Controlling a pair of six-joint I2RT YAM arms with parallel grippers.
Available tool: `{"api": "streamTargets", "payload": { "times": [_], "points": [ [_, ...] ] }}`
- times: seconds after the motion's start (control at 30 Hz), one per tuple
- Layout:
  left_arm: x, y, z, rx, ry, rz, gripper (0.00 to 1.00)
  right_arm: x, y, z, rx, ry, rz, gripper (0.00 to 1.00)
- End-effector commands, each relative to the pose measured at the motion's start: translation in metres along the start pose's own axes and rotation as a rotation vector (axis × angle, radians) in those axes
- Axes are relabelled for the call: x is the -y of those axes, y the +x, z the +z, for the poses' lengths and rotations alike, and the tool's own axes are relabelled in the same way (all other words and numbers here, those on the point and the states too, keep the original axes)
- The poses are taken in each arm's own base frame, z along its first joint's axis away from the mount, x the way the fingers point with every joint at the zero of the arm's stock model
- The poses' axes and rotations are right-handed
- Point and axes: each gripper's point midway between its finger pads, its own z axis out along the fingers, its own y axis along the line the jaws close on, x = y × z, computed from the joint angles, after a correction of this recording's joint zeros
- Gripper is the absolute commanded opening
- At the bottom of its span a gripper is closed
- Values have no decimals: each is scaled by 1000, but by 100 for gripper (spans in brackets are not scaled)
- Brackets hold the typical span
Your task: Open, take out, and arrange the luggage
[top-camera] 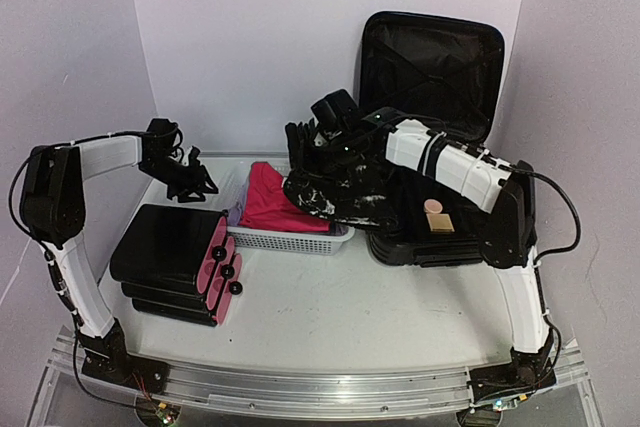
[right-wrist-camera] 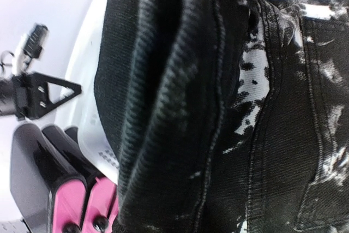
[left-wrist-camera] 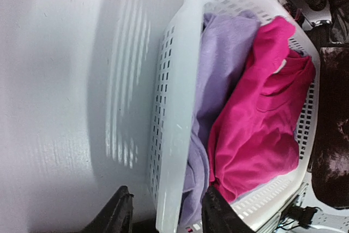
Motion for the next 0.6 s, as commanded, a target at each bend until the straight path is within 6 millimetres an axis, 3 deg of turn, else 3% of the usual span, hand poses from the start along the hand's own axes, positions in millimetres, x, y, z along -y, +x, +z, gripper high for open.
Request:
{"api": "streamTargets", "payload": {
  "times": [0.0,0.23,0.57],
  "points": [
    [9,8,14,-24,75,-10,39,-66,-48,-13,182,-241,82,0],
    [8,17,18,-43,89,-11,33,-72,-46,25,184,-284,175,0],
    [10,23,20,-51,108,-14,27,-81,-43,52,214,-320,276,0]
  ]
}}
